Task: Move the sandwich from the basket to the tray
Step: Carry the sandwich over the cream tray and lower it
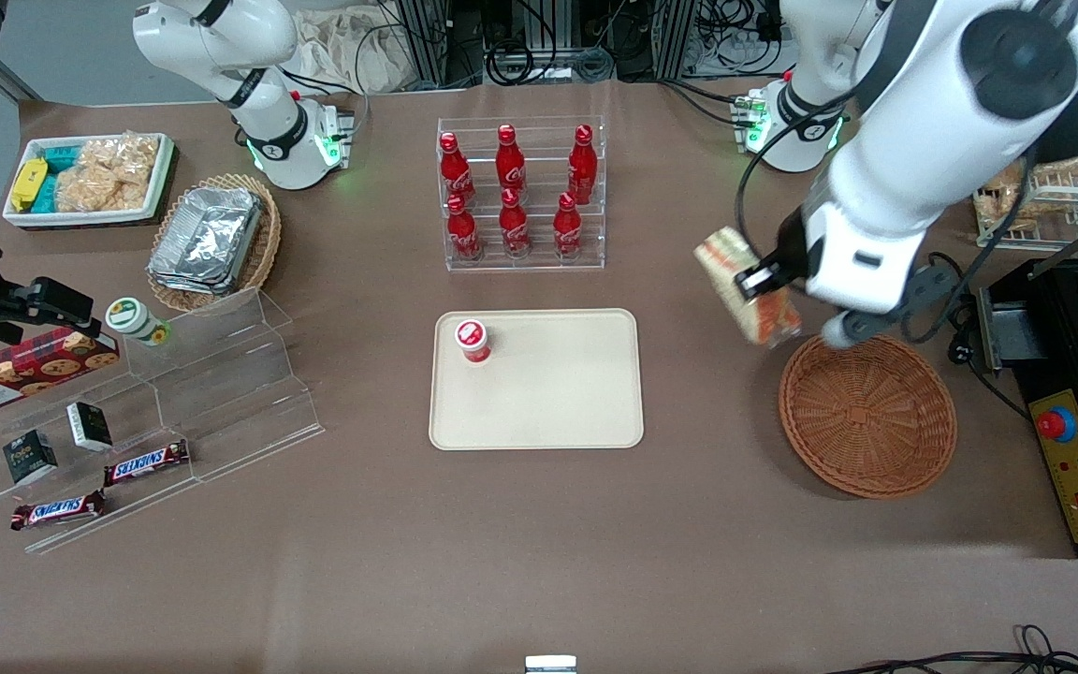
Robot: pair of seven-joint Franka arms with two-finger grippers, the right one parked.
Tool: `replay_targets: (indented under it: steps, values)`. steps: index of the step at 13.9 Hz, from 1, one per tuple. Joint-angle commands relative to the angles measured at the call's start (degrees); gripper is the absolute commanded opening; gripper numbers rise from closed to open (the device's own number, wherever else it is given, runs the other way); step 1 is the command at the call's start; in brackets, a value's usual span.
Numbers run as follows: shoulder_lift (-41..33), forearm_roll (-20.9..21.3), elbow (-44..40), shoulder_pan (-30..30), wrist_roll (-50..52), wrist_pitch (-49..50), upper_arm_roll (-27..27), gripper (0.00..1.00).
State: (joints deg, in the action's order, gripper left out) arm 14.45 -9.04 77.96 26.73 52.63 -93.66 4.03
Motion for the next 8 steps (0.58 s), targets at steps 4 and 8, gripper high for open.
replay_targets:
  steps: [4,8]
  values:
    - [12.6,-2.4,1.7,6.0,11.3,-18.1,-0.2,0.19]
    - [19.9,0.1,1.9,9.7,13.3,-24.9,-0.1,0.19]
